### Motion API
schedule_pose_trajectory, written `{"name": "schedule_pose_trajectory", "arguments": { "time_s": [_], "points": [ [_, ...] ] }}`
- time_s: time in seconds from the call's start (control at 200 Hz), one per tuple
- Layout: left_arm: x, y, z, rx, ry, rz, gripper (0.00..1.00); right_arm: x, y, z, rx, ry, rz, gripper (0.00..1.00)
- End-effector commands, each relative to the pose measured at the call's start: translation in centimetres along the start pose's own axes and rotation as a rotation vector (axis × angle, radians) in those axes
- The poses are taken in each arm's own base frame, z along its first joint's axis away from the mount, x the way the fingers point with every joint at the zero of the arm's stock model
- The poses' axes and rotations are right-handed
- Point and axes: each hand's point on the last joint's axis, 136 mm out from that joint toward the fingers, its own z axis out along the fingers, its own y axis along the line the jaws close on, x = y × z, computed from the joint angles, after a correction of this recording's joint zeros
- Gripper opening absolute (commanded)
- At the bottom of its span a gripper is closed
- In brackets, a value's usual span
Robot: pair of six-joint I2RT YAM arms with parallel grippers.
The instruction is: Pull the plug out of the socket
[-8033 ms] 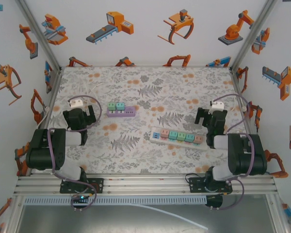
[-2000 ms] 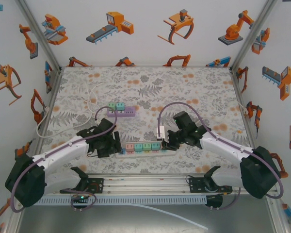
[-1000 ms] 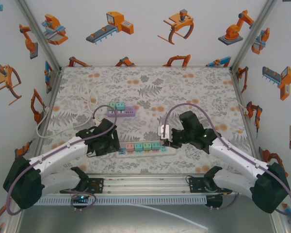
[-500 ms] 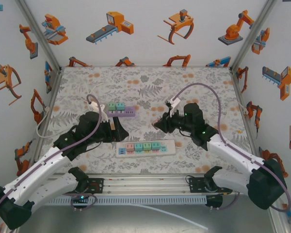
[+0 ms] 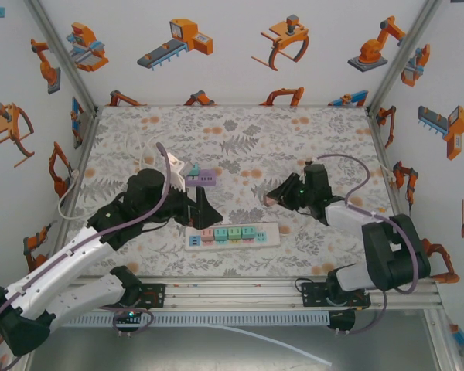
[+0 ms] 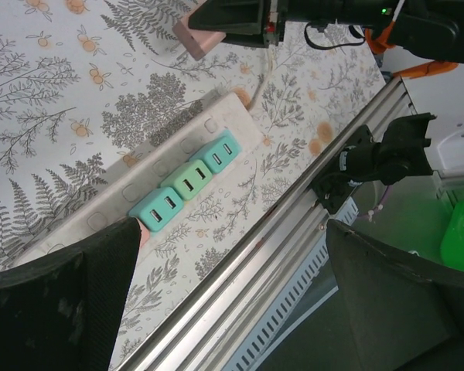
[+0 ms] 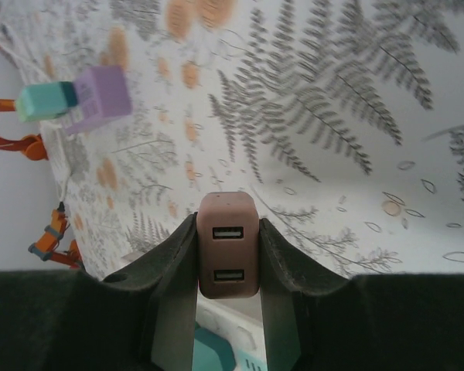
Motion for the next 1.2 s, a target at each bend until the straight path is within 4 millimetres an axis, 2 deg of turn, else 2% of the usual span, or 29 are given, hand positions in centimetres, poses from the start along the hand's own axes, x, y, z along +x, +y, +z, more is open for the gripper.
{"name": "schedule_pose_trajectory", "arguments": {
  "time_s": [0.0,0.1,0.285,0.486,0.661,0.771,0.866,1.056,1.197],
  "points": [
    [-0.6,-1.0,-0.3,0.034,-0.017,0.051,0.97,-0.6,-0.1,0.8,-0.019,-0.021,0.05,0.19],
    [-0.5,-0.9,-0.3,0.026,-0.018,0.052,0.97,-0.4,-1.0,1.8,-0.005,-0.007,0.058,0.23],
    [-0.2,0.0,-0.5,-0.018,-0.021,0.055,0.97,0.2,-2.6,2.5,0.043,0.005,0.077,0.39],
    [-0.3,1.8,-1.3,-0.121,-0.061,0.042,0.97,0.1,-3.6,1.6,0.114,-0.008,0.048,0.52],
    [-0.5,2.8,-2.4,-0.172,-0.113,0.038,0.97,-0.8,-2.8,-0.4,0.146,-0.047,-0.023,0.57],
    [-0.5,3.1,-3.0,-0.186,-0.132,0.039,0.97,-1.9,-1.6,-2.2,0.164,-0.087,-0.107,0.59],
    [-0.4,3.1,-3.1,-0.184,-0.135,0.037,0.97,-3.2,0.3,-3.9,0.145,-0.14,-0.209,0.59],
    [-0.1,3.3,-3.1,-0.19,-0.127,0.033,0.97,-5.0,5.4,-6.9,0.032,-0.231,-0.526,0.59],
    [0.2,3.7,-3.0,-0.205,-0.123,0.031,0.97,-4.4,9.3,-8.5,-0.089,-0.265,-0.78,0.59]
  ]
}}
